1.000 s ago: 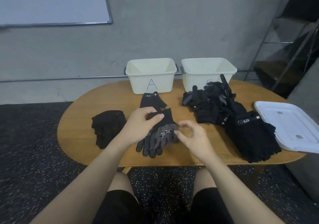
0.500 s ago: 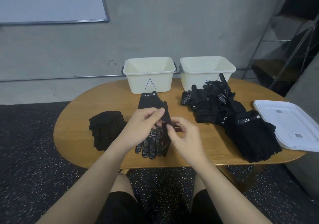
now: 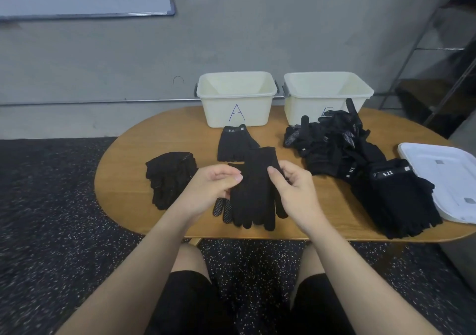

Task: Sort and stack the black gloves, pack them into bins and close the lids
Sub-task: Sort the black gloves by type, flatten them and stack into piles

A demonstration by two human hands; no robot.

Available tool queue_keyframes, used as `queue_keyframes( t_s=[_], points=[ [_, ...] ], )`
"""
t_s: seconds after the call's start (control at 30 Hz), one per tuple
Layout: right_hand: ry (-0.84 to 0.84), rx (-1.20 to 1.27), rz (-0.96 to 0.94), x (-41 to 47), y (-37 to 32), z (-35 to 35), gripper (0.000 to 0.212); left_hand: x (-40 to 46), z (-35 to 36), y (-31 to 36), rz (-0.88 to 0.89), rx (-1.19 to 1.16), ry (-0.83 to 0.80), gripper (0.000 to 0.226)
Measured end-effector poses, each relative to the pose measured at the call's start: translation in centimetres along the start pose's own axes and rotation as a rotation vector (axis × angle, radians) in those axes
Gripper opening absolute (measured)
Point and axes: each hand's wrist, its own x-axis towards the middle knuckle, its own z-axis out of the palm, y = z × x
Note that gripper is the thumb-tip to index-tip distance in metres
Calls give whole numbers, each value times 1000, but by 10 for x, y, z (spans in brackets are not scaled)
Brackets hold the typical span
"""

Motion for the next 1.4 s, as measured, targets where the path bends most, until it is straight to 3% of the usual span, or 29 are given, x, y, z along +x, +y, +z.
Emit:
queue_keyframes(
  t_s=[0.23,0.47,0.67,0.8,1.2,1.4],
  points=[
    [-13,6,47,5,12,12,19,-2,-5,-1,87,160,99,9],
    [-58,8,130,23,28,23,20,9,-13,-14,55,214,151,8],
    [-105,-52,130,33,40,31,21,23,-8,-34,75,389,290,6],
    [-93,-82,131,46,53,34,20,35,-4,-44,75,384,357,6],
    [-194,-316,209,90,98,30,21,74,0,-75,-10,475,425,9],
    [-204,-438,162,96,116,31,18,83,9,-87,32,545,461,11]
  ],
)
